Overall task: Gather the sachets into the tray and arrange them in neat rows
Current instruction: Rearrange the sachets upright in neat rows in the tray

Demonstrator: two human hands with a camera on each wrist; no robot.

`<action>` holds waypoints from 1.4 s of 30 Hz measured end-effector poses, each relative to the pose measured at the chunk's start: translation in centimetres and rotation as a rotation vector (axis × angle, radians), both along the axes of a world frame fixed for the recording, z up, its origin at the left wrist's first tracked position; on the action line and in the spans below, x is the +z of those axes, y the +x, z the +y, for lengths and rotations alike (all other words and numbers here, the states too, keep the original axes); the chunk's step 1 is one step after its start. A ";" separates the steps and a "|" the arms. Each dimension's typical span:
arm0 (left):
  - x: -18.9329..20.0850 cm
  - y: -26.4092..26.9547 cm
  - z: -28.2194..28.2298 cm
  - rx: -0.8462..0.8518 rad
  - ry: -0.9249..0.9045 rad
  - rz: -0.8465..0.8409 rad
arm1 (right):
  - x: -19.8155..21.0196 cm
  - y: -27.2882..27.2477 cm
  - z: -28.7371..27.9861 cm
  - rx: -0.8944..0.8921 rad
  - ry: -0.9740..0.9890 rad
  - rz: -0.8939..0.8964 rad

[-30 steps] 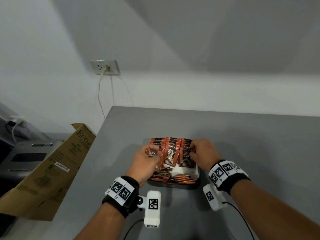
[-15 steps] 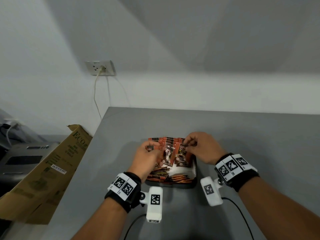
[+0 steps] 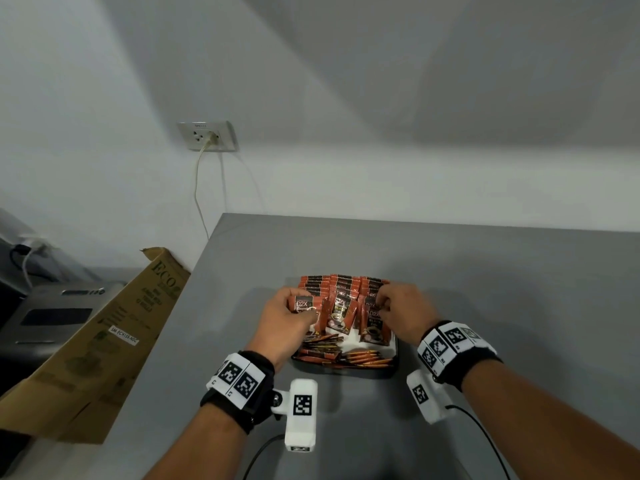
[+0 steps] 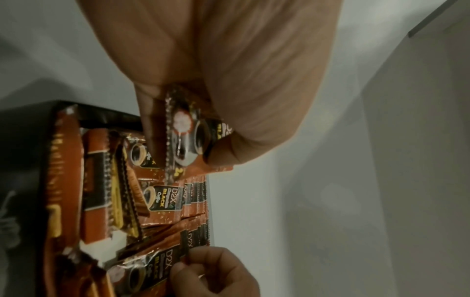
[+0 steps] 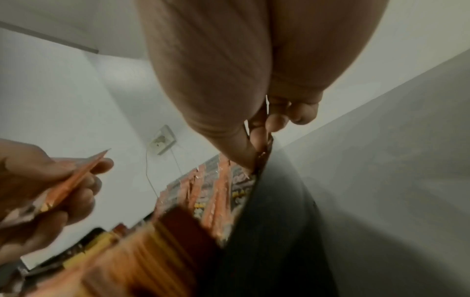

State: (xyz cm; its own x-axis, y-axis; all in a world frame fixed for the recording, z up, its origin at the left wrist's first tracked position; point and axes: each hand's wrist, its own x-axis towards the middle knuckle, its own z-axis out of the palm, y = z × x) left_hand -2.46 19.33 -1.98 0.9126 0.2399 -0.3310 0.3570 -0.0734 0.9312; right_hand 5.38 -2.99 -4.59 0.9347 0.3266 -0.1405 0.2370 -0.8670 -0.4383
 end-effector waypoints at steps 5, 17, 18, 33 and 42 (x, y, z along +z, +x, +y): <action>0.7 0.0 -1.3 -0.129 0.038 -0.041 | 4.2 -1.3 1.4 0.067 0.302 0.007; -0.3 0.3 -0.2 -0.068 0.115 -0.091 | 5.3 -0.9 5.2 0.112 0.314 0.126; -0.5 0.3 0.3 -0.050 0.131 -0.086 | 5.1 -0.5 5.2 0.078 0.271 0.099; -1.2 -1.3 1.8 -0.228 0.310 -0.046 | 0.7 0.9 5.6 0.159 -0.064 0.031; -2.4 -2.5 1.6 -0.221 0.413 -0.072 | 2.5 -1.6 6.1 0.495 0.081 0.167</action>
State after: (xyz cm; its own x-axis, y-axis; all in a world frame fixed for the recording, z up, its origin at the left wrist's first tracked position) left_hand -4.96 20.95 -4.40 0.9738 0.1356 -0.1827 0.2267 -0.5101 0.8297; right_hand 3.82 3.09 -2.12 0.6330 0.7392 -0.2300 0.5307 -0.6306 -0.5663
